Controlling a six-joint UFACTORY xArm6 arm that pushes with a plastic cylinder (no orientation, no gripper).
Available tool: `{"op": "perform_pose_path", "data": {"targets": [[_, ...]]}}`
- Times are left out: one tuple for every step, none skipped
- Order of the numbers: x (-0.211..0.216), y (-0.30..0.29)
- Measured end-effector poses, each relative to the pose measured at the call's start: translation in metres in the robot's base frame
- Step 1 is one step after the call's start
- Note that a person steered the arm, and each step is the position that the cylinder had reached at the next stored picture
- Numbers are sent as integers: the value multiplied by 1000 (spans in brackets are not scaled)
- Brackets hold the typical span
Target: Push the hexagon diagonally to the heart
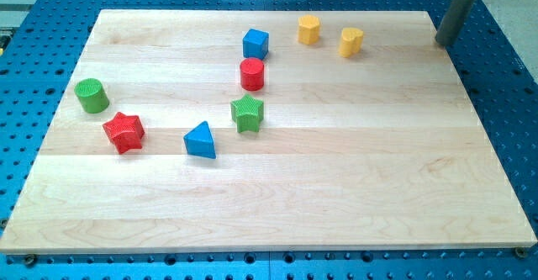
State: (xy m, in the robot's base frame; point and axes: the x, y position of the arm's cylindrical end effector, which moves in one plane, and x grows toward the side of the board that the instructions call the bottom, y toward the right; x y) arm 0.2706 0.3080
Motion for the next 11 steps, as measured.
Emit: {"op": "perform_pose_path", "data": {"targets": [[3, 0], [0, -3], [-3, -22], [-44, -42], [-79, -74], [-75, -168], [-74, -225], [-53, -232], [1, -237], [8, -242], [3, -246]]}}
